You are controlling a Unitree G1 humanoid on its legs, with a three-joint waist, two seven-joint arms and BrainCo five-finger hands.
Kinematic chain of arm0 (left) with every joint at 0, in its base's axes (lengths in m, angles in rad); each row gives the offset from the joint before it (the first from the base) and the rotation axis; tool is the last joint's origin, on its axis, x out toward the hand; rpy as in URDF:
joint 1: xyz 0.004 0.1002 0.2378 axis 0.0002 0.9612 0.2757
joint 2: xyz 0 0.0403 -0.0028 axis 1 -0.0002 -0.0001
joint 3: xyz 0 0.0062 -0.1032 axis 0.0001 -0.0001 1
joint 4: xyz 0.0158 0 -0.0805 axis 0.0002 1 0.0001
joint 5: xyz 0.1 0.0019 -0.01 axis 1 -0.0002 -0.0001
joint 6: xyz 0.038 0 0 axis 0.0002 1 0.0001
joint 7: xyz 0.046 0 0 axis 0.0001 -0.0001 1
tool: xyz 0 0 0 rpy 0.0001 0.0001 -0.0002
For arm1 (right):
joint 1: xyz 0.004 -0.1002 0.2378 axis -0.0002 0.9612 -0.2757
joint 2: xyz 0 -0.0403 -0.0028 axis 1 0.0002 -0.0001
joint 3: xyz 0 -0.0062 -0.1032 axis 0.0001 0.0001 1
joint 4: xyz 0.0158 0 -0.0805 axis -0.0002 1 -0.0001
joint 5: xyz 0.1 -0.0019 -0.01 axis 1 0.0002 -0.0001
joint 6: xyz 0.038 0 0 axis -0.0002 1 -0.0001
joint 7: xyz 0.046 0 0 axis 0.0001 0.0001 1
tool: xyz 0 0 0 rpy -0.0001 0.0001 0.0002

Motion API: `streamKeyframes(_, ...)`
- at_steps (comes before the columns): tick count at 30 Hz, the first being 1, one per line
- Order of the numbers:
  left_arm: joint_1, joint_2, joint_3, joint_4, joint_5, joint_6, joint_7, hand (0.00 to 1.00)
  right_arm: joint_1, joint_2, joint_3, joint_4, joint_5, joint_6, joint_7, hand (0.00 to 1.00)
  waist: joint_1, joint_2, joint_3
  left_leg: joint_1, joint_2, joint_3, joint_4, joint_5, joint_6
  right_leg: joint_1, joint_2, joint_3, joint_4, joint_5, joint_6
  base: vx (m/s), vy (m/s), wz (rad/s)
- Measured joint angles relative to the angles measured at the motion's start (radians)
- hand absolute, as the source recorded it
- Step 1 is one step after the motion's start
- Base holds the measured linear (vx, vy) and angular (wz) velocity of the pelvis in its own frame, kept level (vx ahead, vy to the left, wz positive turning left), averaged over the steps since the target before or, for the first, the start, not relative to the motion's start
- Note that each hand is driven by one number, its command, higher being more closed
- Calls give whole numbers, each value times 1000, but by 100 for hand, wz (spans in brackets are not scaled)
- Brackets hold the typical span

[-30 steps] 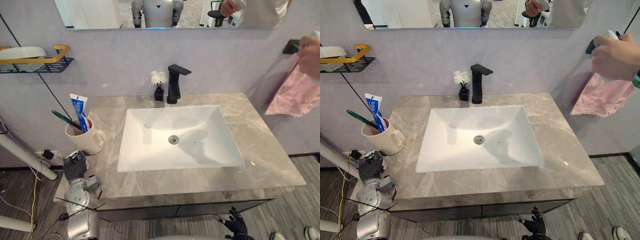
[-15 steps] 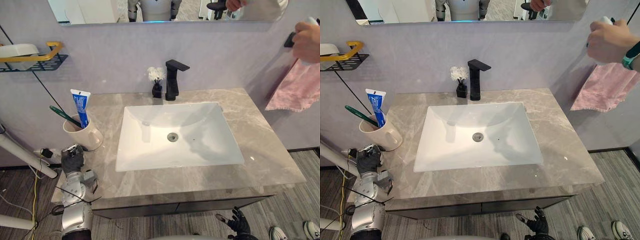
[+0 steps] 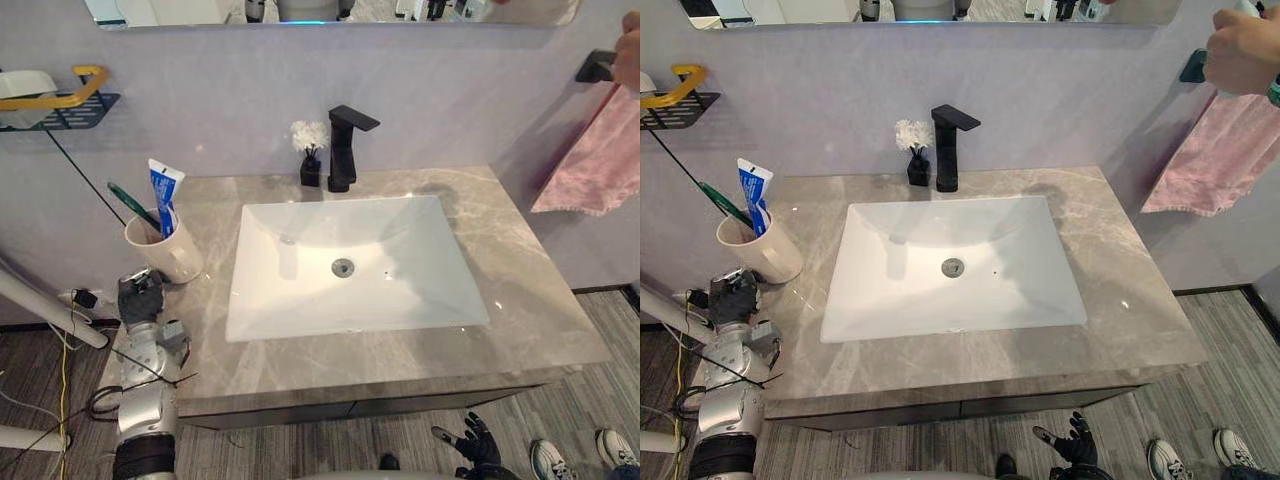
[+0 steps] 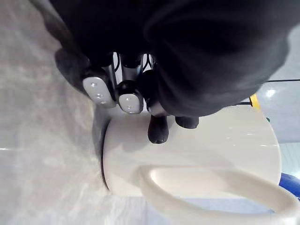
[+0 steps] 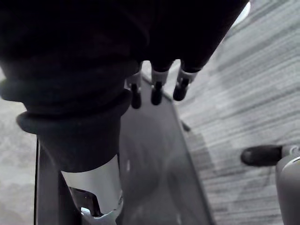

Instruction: Organize washtable

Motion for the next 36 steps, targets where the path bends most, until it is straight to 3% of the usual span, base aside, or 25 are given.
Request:
streamKeyframes(4,-38,18,-4,17,-1,-2,2,100,-17,-1,-7,6,0,0,-1,0,-2,-4,26,-4,-2,8,2,1,1,-4,0,6,-7,11,2,-40,-19,-6)
streamKeyframes(36,-156,15,-49,70,-19,-17,42,100,-31,-1,-7,7,1,0,-4,0,-16,-6,51,-26,-3,7,2,5,2,-18,0,3,-28,24,-2,-3,-4,-1)
